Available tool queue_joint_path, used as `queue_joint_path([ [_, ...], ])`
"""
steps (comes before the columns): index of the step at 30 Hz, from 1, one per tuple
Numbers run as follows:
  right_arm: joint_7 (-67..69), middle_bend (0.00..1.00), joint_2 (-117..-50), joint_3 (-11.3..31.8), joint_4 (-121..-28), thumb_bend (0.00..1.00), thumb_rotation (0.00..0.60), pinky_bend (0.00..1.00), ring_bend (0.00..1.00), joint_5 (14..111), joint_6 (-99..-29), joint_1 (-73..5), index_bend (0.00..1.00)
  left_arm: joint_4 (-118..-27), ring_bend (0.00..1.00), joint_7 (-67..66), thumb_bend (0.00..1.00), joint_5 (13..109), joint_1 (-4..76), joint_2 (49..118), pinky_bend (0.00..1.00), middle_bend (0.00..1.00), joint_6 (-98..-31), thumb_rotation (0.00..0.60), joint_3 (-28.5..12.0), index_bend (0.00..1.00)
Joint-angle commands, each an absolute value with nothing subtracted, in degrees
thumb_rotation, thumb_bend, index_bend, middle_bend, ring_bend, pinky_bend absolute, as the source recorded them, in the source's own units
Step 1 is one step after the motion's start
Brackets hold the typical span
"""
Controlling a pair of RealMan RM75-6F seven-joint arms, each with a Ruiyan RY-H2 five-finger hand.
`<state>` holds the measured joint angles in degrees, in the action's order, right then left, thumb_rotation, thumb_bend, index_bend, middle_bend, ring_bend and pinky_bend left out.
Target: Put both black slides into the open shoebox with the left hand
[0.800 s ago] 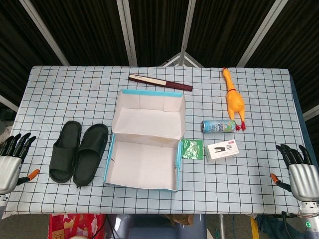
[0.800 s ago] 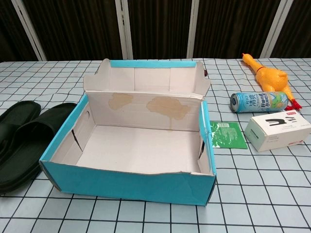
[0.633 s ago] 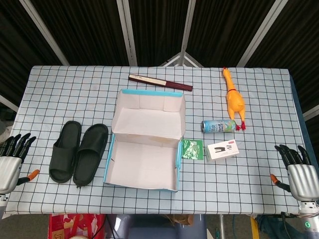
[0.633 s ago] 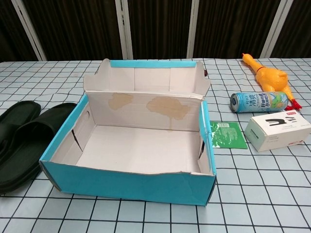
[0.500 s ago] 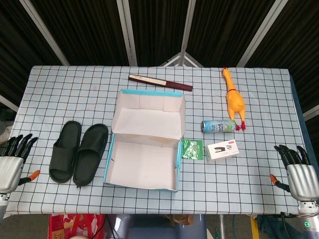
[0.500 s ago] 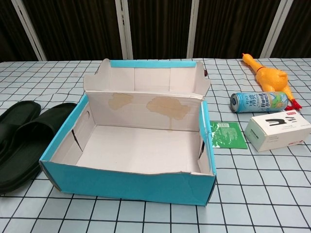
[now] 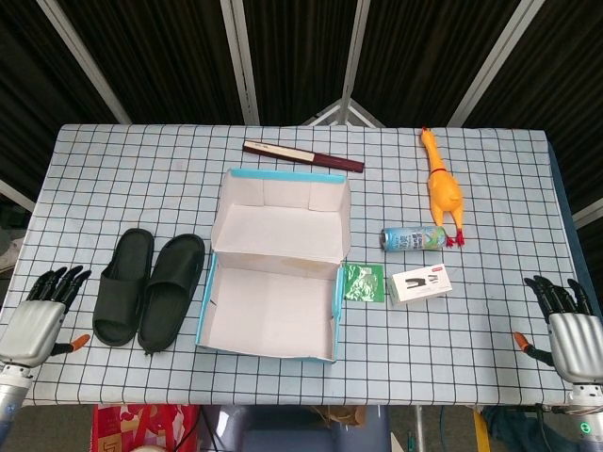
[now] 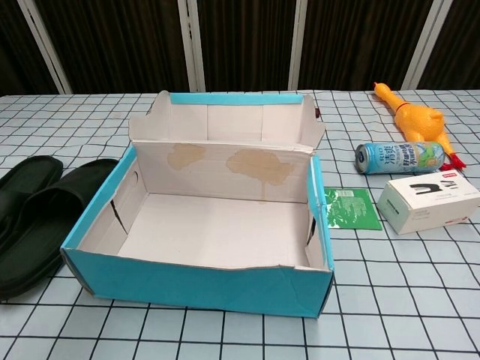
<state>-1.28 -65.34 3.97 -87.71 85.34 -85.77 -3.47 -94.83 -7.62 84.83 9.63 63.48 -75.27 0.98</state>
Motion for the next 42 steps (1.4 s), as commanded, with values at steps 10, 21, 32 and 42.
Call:
queue_joint_path([
  [10,-1.1,0.16,-65.0,3.9,-87.9,0.23,0.6,0.08,0.2,84.7,-84.8,-3.6,0.18,-95.6,0.0,-13.9,0.15,79.1,11.2,63.5,0.03,0.01,-71.7,0.6,0.2,0.02],
  [21,-1.2,0.16,-65.0,4.2,-87.9,0.23,0.6,0.08,0.2,83.8,-84.2,-3.7,0.18,-92.3,0.0,-16.9,0.15,75.1,14.0,66.0,0.03,0.0,-66.6,0.6,-0.7,0.04],
  [32,-1.5,0.16,-64.9,4.3,-88.1,0.23,0.6,0.08,0.2,83.1,-83.6,-3.7,0.18,-89.9,0.0,-18.0,0.15,73.6,16.0,68.0,0.03,0.0,-64.4,0.6,-1.3,0.06],
  [42,-1.7,0.16,-64.7,4.4,-88.3,0.23,0.6,0.08,0.2,82.2,-82.5,-4.0,0.18,-87.4,0.0,-18.1,0.16,72.8,16.8,69.8,0.03,0.0,-64.0,0.6,-1.4,0.08],
])
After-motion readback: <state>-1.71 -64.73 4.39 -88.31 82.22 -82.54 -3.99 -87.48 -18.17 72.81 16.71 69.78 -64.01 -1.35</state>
